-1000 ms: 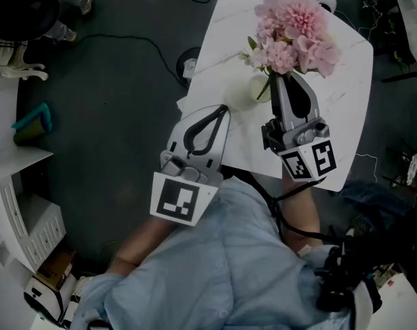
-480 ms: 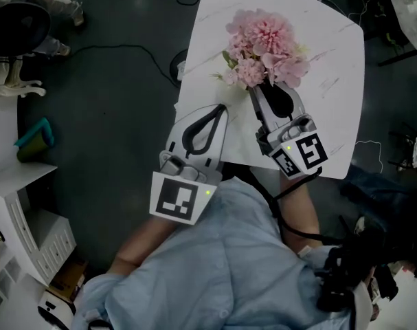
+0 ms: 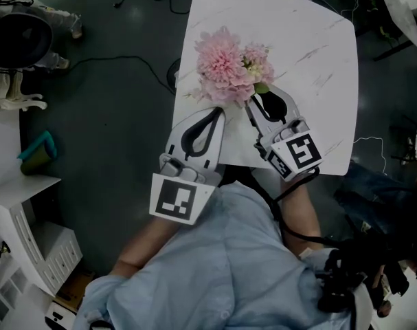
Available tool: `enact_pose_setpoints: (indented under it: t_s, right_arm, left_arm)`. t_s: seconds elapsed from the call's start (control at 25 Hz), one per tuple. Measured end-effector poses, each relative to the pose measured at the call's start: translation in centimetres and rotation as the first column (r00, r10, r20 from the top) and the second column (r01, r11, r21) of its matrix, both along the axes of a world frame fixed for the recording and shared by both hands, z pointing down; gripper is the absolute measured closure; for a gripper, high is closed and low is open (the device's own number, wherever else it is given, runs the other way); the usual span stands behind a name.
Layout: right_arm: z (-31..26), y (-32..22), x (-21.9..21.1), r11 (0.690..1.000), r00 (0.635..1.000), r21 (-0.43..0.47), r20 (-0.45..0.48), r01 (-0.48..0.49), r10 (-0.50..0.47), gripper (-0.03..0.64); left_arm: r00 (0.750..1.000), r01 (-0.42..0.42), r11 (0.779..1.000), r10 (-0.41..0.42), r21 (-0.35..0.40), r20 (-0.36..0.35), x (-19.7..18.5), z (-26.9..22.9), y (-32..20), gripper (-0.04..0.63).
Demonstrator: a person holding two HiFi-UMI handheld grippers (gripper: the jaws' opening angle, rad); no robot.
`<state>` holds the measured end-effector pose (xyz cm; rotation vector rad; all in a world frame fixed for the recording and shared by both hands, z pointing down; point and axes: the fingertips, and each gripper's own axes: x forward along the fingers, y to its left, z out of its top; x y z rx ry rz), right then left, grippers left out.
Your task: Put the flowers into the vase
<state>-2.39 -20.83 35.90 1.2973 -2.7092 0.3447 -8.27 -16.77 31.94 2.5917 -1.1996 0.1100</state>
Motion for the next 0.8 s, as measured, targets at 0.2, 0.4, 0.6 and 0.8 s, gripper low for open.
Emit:
enact_pose_setpoints:
  t_s: [0.2,0.4,0.6,0.8]
  right_arm:
    - [0.2,0.6,0.3,1.0,1.0,-0.016,-0.024,0.008,-0.008,0.543]
    - [1.2,1.4,1.1,0.999,0.998,-0.044,-0.055,-0.005,0.002,0.541]
    - [1.9,2.3,2.3,0.996,0.997,-0.072,-0.067,-0.044,0.039,0.543]
    - [2.2,3.1,4.2,0.991,0.993,-0.083,-0.075,-0.102,0.095,0.543]
  left_arm:
    - [1.0,-0.011,1.0,0.011,0.006,0.002,0.4,-0.3,0.5,0.592]
    - [0.999,-0.048,0.999,0.048,-0.009,0.001,1.8,0.1,1.5,0.592]
    - [0.996,-0.09,0.996,0.09,-0.01,-0.003,3.3,0.1,2.5,0.591]
    - [0.989,-0.147,0.989,0.148,-0.004,0.004,4.9,0.0,3.4,0.591]
